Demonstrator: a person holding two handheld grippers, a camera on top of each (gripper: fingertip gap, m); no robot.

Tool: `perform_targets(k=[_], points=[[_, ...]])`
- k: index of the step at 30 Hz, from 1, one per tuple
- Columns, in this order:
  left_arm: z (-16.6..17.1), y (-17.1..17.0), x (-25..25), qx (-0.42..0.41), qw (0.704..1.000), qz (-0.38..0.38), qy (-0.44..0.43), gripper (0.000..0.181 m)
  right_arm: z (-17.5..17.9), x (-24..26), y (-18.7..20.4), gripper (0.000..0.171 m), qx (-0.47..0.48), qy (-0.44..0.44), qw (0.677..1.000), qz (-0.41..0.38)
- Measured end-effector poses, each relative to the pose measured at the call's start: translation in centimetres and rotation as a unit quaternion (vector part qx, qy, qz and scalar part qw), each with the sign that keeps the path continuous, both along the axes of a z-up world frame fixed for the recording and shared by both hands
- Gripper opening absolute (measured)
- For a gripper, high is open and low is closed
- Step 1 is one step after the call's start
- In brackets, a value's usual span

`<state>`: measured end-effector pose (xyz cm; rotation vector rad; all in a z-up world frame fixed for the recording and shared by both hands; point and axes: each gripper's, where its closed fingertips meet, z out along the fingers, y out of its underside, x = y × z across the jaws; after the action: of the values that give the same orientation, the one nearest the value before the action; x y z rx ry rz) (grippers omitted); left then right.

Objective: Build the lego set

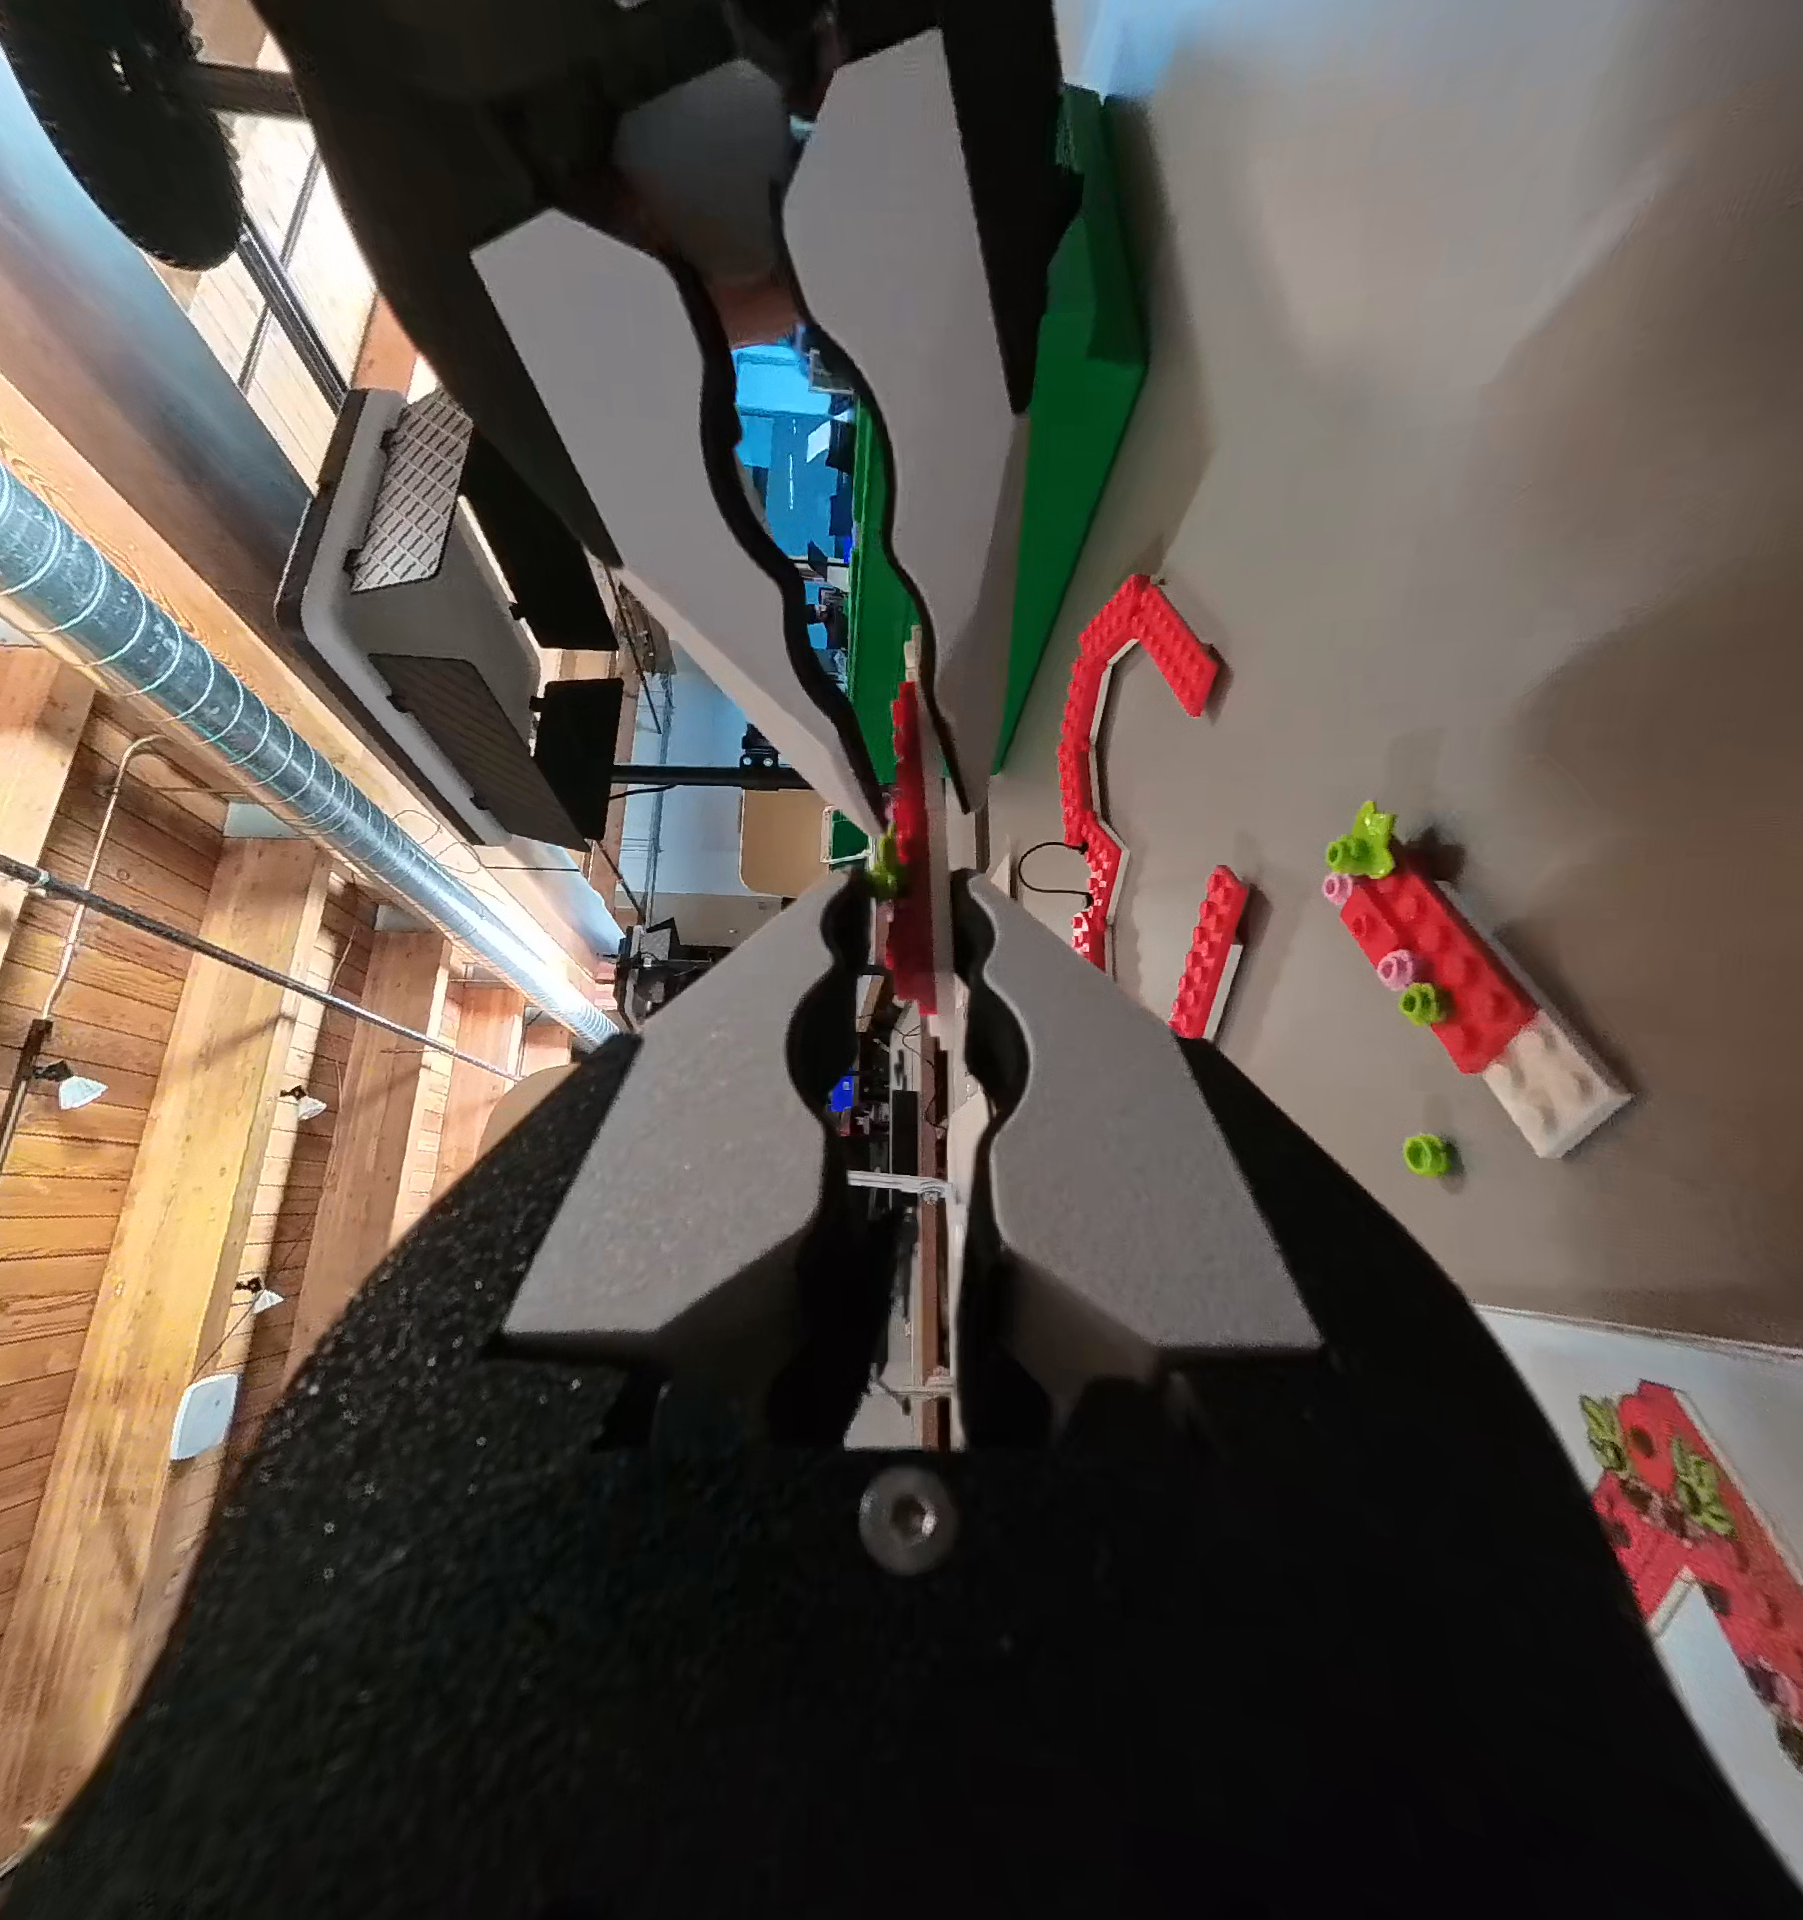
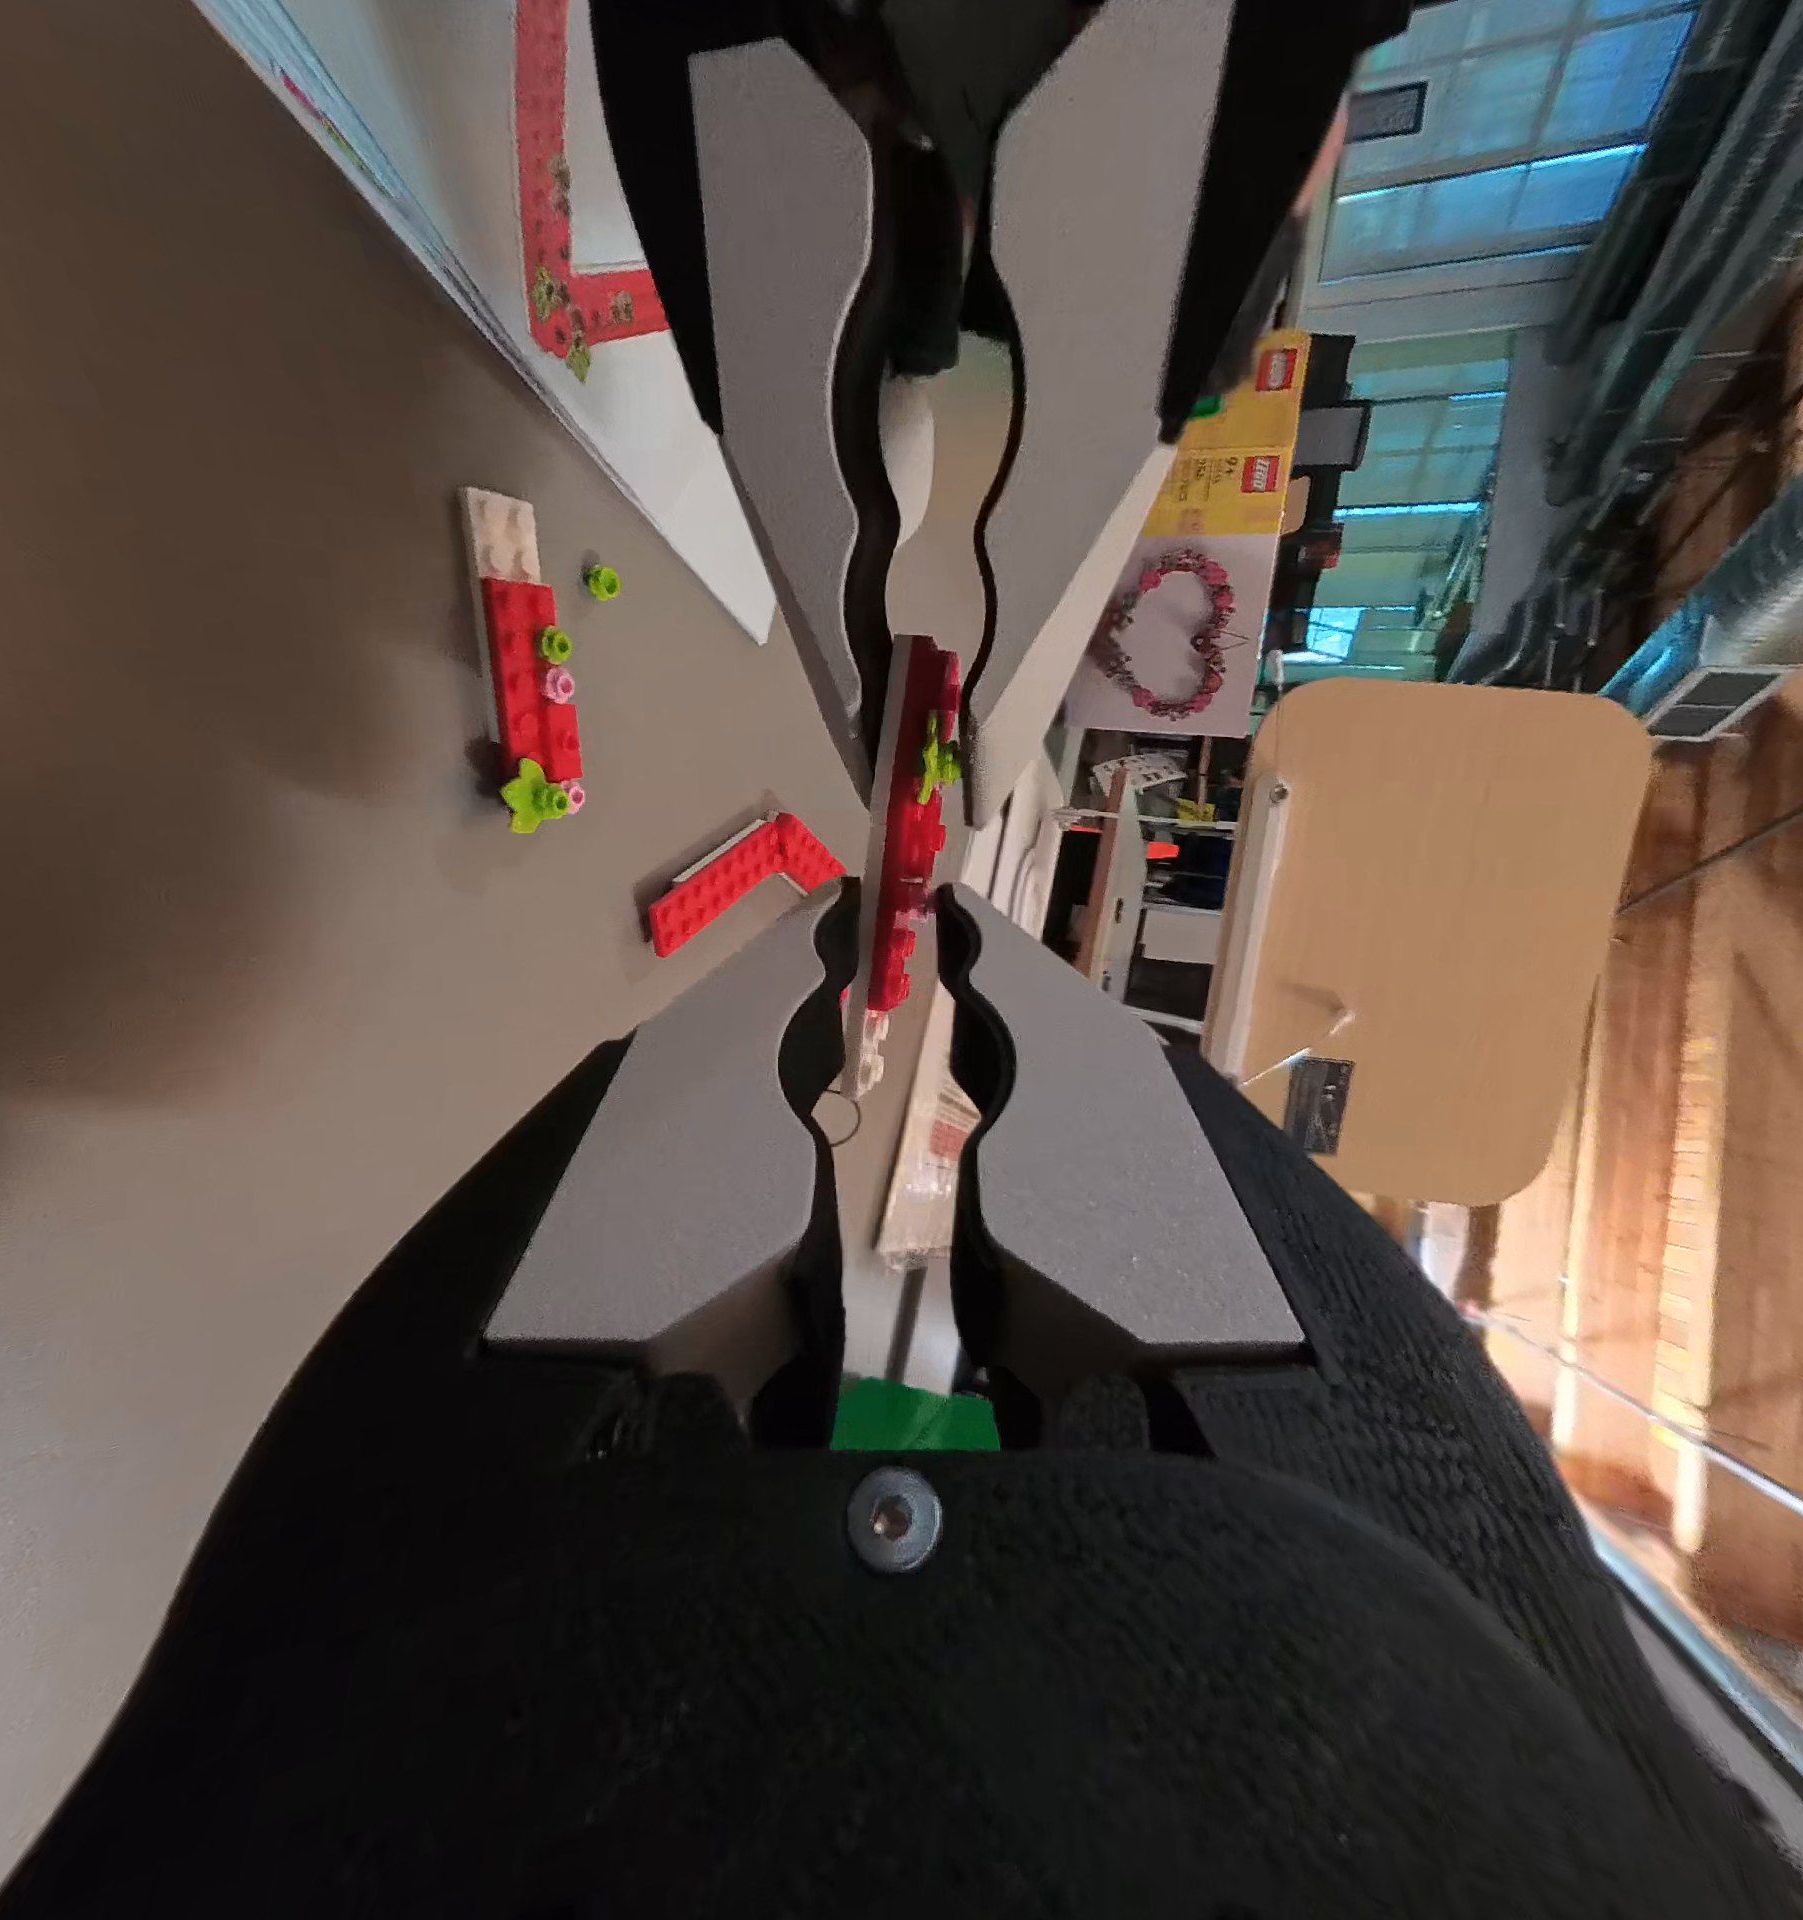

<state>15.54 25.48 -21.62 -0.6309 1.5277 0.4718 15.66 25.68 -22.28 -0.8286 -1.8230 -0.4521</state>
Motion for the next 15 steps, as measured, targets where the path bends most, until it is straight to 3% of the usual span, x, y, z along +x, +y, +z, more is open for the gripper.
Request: perform_targets(k=[15], points=[[-1.0, 0.2, 0.2, -0.114, 0.993, -0.010, -0.021, 0.013, -0.8, 0.3, 0.2, 0.012, -0.143, 0.037, 0.989, -0.021]])
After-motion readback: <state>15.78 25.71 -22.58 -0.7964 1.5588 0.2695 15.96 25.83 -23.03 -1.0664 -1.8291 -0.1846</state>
